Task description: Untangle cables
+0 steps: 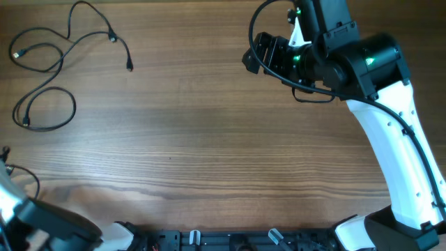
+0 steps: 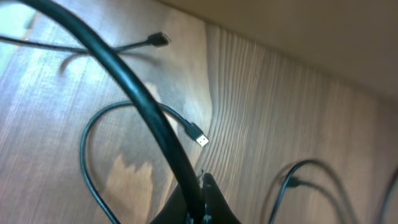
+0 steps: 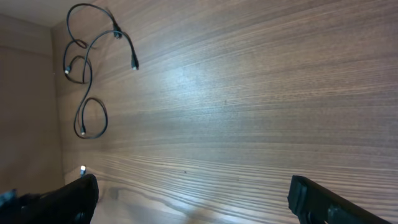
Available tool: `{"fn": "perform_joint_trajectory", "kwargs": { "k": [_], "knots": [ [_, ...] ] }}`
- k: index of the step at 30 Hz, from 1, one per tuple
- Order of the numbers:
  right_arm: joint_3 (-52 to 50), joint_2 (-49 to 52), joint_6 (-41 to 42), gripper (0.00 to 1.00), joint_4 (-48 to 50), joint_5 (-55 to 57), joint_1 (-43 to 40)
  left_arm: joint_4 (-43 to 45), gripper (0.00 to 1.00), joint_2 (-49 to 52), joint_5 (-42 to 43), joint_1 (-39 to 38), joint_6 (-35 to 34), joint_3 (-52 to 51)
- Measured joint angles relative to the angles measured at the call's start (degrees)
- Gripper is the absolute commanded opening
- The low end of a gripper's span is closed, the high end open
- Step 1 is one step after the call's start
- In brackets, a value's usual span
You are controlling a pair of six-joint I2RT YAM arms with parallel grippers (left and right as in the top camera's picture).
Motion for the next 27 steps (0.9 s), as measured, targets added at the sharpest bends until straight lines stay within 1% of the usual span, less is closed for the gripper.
{"fn": "perform_joint_trajectory", "kwargs": {
  "k": [3, 6, 9, 12, 17, 19, 21, 24, 27],
  "knots": [
    [0.0, 0.0, 0.0, 1.0, 0.02, 0.0, 0.0, 2.95, 0.04, 5.22, -0.37, -5.09, 4.57, 0.0],
    [0.0, 0.0, 0.0, 1.0, 0.0, 0.0, 0.0, 4.31, 0.04, 7.93, -1.09, -9.22, 6.78, 0.0],
    [0.0, 0.0, 0.0, 1.0, 0.02, 0.0, 0.0, 6.1, 0.04, 8.79, -0.37, -10.54, 8.46, 0.0],
    [0.0, 0.0, 0.0, 1.0, 0.44, 0.0, 0.0, 7.13, 0.04, 8.92, 3.23, -11.39, 11.34, 0.0],
    [0.0, 0.0, 0.0, 0.99, 0.26, 0.0, 0.0, 6.51, 0.05, 8.92, 12.28, -11.47, 12.72, 0.0],
    [0.0, 0.0, 0.0, 1.0, 0.2, 0.0, 0.0, 5.16, 0.09, 8.92, 14.93, -11.47, 12.85, 0.0],
    [0.0, 0.0, 0.0, 1.0, -0.07, 0.0, 0.0, 3.8, 0.17, 8.92, 16.59, -11.47, 12.92, 0.0],
    [0.0, 0.0, 0.0, 1.0, -0.33, 0.0, 0.0, 2.62, 0.31, 8.94, 17.92, -11.47, 13.25, 0.0],
    [0.0, 0.0, 0.0, 1.0, -0.48, 0.0, 0.0, 0.59, 0.38, 8.94, 18.43, -11.47, 13.42, 0.0]
  ]
}}
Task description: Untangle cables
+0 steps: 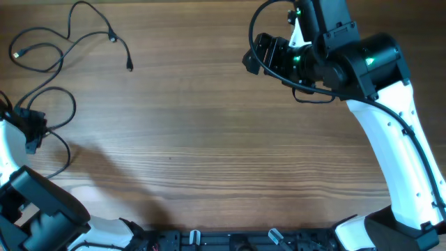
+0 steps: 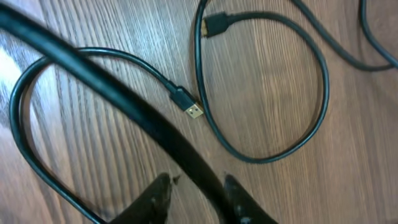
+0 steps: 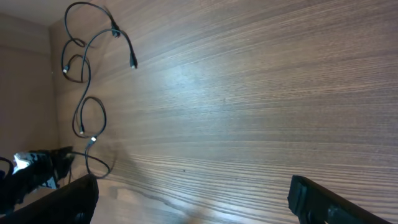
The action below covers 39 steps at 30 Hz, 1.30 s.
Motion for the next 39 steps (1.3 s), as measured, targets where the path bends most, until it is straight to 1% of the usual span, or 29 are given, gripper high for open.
{"fn": "perform_joint_trajectory", "kwargs": {
  "k": [1, 2, 3, 5, 7, 8, 9, 10, 12, 15, 16, 19, 20, 22, 23, 24, 26, 27, 30, 34, 39],
  "knots": [
    [0.0, 0.0, -0.02, 1.0, 0.0, 0.0, 0.0, -0.31, 0.45, 0.0, 0.09, 0.0, 0.02, 0.0],
    [0.0, 0.0, 0.0, 1.0, 0.0, 0.0, 0.0, -0.76, 0.46, 0.0, 0.11, 0.0, 0.07, 0.0],
    [0.0, 0.0, -0.02, 1.0, -0.02, 0.0, 0.0, -1.11, 0.5, 0.0, 0.11, 0.0, 0.31, 0.0],
    [0.0, 0.0, 0.0, 1.0, -0.09, 0.0, 0.0, -2.51, 0.68, 0.0, -0.46, 0.0, -0.59, 0.0],
    [0.0, 0.0, 0.0, 1.0, -0.28, 0.0, 0.0, -5.01, 0.8, 0.0, -2.75, 0.0, -2.49, 0.0],
    [0.0, 0.0, 0.0, 1.0, -0.39, 0.0, 0.0, -6.14, 0.85, 0.0, -4.24, 0.0, -4.24, 0.0],
    [0.0, 0.0, 0.0, 1.0, -0.39, 0.0, 0.0, -6.69, 0.86, 0.0, -5.25, 0.0, -5.07, 0.0],
    [0.0, 0.0, 0.0, 1.0, -0.39, 0.0, 0.0, -7.17, 0.86, 0.0, -6.49, 0.0, -5.81, 0.0],
    [0.0, 0.0, 0.0, 1.0, -0.42, 0.0, 0.0, -7.54, 0.8, 0.0, -7.23, 0.0, -6.45, 0.0],
    [0.0, 0.0, 0.0, 1.0, -0.42, 0.0, 0.0, -6.29, 0.6, 0.0, -8.09, 0.0, -7.26, -0.02],
    [0.0, 0.0, 0.0, 1.0, -0.42, 0.0, 0.0, -4.9, 0.55, 0.0, -7.91, 0.0, -7.26, -0.02],
    [0.0, 0.0, 0.0, 1.0, -0.42, 0.0, 0.0, -0.42, 0.51, 0.0, -5.27, 0.0, -7.72, -0.02],
    [0.0, 0.0, 0.0, 1.0, -0.42, 0.0, 0.0, 1.46, 0.47, 0.0, -3.21, 0.0, -7.21, -0.02],
    [0.0, 0.0, 0.0, 0.99, -0.39, 0.0, 0.0, 5.44, 0.44, 0.0, 1.55, -0.04, -5.46, 0.02],
    [0.0, 0.0, 0.0, 1.0, -0.46, 0.0, 0.0, 7.43, 0.45, 0.0, 4.09, -0.26, -4.02, 0.0],
    [0.0, 0.0, 0.0, 1.0, -0.39, 0.0, 0.0, 9.68, 0.48, 0.04, 6.75, -0.79, -2.23, 0.0],
    [0.0, 0.04, 0.0, 1.0, -0.44, 0.0, 0.0, 13.0, 0.62, 0.07, 9.4, -2.73, 0.94, 0.0],
    [0.0, 0.07, 0.0, 1.0, -0.44, 0.0, 0.0, 14.08, 0.64, 0.11, 9.94, -3.74, 2.78, 0.0],
    [0.0, 0.52, 0.0, 1.0, -0.46, 0.0, 0.0, 17.99, 0.67, 1.64, 10.01, -7.34, 6.01, 0.07],
    [0.0, 1.07, 0.0, 1.0, -0.44, 0.0, 0.0, 23.47, 0.71, 7.28, 5.73, -11.26, 10.1, 0.07],
    [0.0, 1.07, 0.0, 1.0, -0.44, 0.0, 0.0, 25.92, 0.71, 12.46, -0.04, -13.11, 13.22, 0.07]
  ]
}}
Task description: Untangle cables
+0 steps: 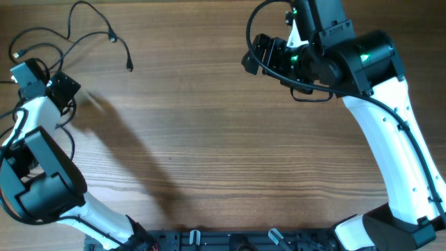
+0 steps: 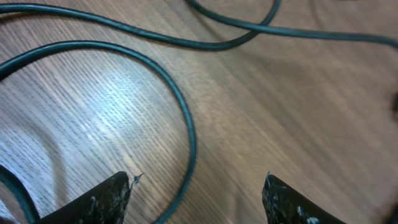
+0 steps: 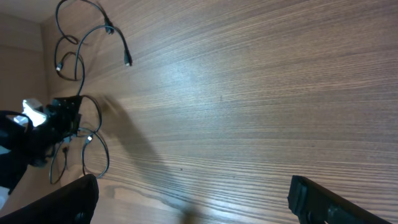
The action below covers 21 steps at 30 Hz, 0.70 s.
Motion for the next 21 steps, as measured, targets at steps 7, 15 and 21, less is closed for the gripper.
{"fn": "perform_joint_trajectory", "kwargs": {
  "k": [7, 15, 21],
  "knots": [
    [0.0, 0.0, 0.09, 1.0, -0.02, -0.04, 0.0, 2.56, 0.68, 1.4, -9.92, 1.05, 1.77, -0.02],
    [0.0, 0.0, 0.26, 1.0, 0.59, -0.04, 0.0, 2.84, 0.77, 1.4, -12.44, 7.61, 2.03, 0.09],
    [0.0, 0.2, 0.28, 1.0, 0.7, -0.04, 0.0, 0.33, 0.73, 1.33, -12.66, 7.89, -3.54, 0.17]
  ]
}}
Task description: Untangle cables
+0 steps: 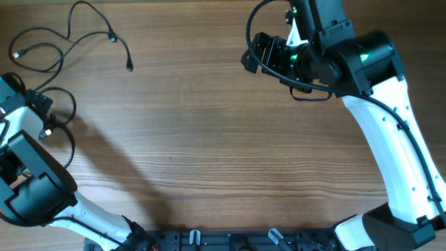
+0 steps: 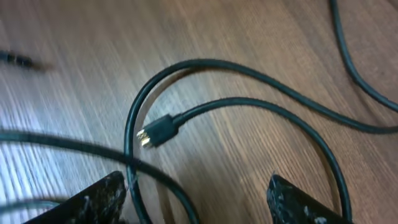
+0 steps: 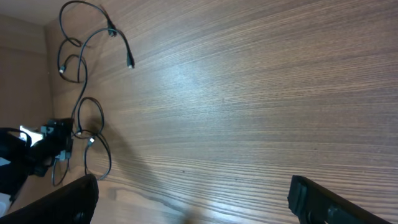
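Note:
Thin black cables (image 1: 70, 31) lie in loose loops at the table's far left, one ending in a plug (image 1: 129, 67). A lower loop (image 1: 68, 101) lies beside my left gripper (image 1: 43, 111). In the left wrist view that gripper (image 2: 196, 202) is open just above the wood, a cable strand (image 2: 180, 196) runs between its fingers, and a USB plug (image 2: 155, 132) lies just ahead. My right gripper (image 1: 254, 52) hangs open high over the back right; in its own view (image 3: 193, 199) nothing is between the fingers, and the cables (image 3: 93, 37) show far off.
The wooden table (image 1: 209, 139) fills the view. My left arm's own thick cable (image 1: 70, 143) curves by the left edge. The right arm's white link (image 1: 397, 139) crosses the right side. A black rail (image 1: 230, 240) runs along the front edge.
My left gripper has moved from beside the upper cable tangle toward the front, over the lower loop. It is still open. The right arm has stayed put.
My left arm was low at the front left corner, away from the cables. Then it stood by the lower loop at the left edge with narrow jaws. Later it was open near the upper tangle, and now it is back over the lower loop. The right arm held still.

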Available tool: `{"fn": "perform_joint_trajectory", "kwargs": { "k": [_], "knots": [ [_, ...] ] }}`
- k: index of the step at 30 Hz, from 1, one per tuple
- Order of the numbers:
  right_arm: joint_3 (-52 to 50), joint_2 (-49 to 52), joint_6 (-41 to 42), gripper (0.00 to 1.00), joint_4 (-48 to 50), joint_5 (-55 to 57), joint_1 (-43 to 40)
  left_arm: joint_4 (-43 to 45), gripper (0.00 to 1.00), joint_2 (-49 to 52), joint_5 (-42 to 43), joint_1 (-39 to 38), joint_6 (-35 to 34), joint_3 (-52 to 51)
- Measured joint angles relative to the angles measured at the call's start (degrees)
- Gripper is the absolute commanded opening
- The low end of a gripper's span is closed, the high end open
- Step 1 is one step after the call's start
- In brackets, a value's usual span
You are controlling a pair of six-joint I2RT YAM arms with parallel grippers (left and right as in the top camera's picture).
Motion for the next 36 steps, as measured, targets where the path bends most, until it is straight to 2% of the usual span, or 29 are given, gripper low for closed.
{"fn": "perform_joint_trajectory", "kwargs": {
  "k": [8, 18, 20, 22, 29, 36],
  "knots": [
    [0.0, 0.66, -0.02, 1.0, -0.28, 0.0, 0.0, -4.09, 0.74, -2.89, 0.0, 0.94, -10.82, 0.09],
    [0.0, 0.66, 0.87, 1.0, -0.22, -0.02, 0.0, -1.7, 0.72, -0.87, 1.01, 5.53, -12.98, 0.09],
    [0.0, 0.66, 1.38, 1.0, -0.2, -0.02, 0.0, -1.05, 0.62, 0.0, 1.7, 6.29, -13.0, 0.09],
    [0.0, 0.66, 1.55, 1.0, -0.2, -0.07, 0.0, -0.46, 0.57, 0.39, 2.21, 6.69, -13.03, 0.09],
    [0.0, 0.66, 1.73, 1.0, -0.2, -0.48, 0.0, 1.22, 0.58, 0.42, 2.62, 7.32, -13.35, 0.09],
    [0.0, 0.66, 1.73, 1.0, -0.22, -0.81, 0.0, 3.37, 0.45, 0.46, 2.64, 7.82, -13.4, 0.09]
  ]
}}
